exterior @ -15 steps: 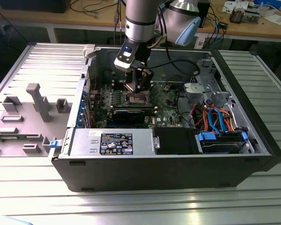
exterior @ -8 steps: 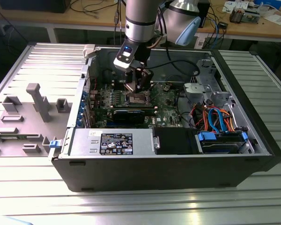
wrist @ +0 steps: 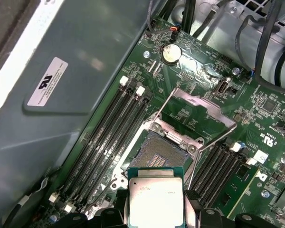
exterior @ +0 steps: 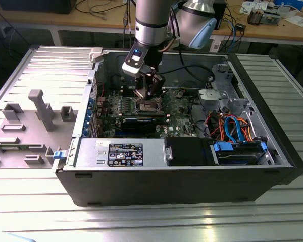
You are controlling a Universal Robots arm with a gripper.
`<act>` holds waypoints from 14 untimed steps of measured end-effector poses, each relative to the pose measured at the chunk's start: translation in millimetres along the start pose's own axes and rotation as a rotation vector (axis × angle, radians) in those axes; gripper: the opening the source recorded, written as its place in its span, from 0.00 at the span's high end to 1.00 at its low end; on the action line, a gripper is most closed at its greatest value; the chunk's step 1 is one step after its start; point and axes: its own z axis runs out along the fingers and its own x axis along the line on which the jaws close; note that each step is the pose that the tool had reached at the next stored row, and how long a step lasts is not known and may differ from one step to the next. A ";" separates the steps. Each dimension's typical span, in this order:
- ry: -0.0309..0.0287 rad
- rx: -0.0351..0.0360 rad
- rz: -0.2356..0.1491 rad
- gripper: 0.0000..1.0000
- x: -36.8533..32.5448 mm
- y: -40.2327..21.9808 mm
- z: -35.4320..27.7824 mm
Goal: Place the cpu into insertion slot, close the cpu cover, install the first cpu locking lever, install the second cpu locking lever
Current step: 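Place the cpu into insertion slot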
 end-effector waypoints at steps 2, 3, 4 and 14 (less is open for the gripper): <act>0.0001 -0.0001 0.004 0.45 0.0 0.0 0.0; 0.0002 -0.0001 0.006 0.45 0.0 0.0 0.1; 0.0003 -0.0002 0.009 0.45 0.0 0.0 0.1; 0.0011 -0.0005 0.029 0.45 0.0 0.0 0.4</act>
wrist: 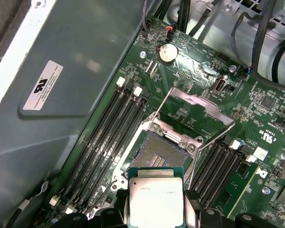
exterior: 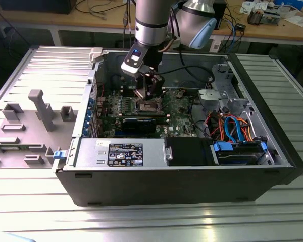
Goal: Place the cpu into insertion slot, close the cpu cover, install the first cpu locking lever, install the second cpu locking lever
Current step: 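Place the cpu into insertion slot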
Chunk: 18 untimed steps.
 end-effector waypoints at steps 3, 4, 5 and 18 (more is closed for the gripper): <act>0.0002 -0.0001 0.006 0.45 0.0 0.0 0.1; 0.0003 -0.0001 0.008 0.45 0.0 0.0 0.1; 0.0009 -0.0003 0.023 0.45 0.0 0.0 0.3; 0.0047 -0.0021 0.126 0.45 0.0 -0.1 1.5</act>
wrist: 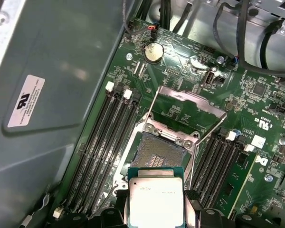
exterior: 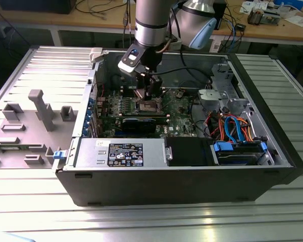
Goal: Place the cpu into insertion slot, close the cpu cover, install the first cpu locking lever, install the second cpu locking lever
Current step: 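Place the cpu into insertion slot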
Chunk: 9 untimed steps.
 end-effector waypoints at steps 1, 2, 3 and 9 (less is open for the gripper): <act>0.0005 -0.0002 0.011 0.45 0.0 0.0 0.3; 0.0007 -0.0003 0.016 0.45 0.0 0.1 0.5; 0.0010 -0.0004 0.025 0.45 0.0 0.1 0.8; 0.0018 -0.0008 0.078 0.45 0.0 0.1 2.1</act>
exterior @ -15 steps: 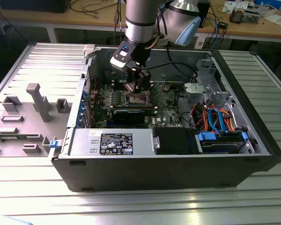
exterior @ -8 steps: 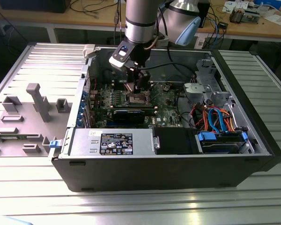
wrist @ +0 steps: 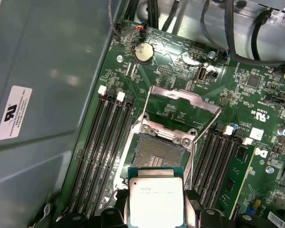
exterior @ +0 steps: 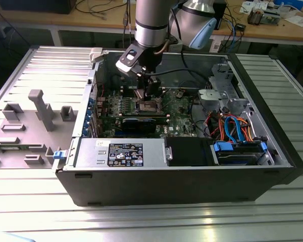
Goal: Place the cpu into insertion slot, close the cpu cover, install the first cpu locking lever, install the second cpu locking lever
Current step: 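Place the cpu into insertion slot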
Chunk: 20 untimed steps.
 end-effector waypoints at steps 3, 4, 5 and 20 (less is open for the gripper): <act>0.0006 -0.0003 0.020 0.45 0.0 0.0 0.5; 0.0010 -0.0004 0.029 0.45 0.0 0.0 0.8; 0.0011 -0.0004 0.032 0.45 0.0 0.0 0.9; 0.0023 -0.0010 0.100 0.45 0.0 0.1 3.1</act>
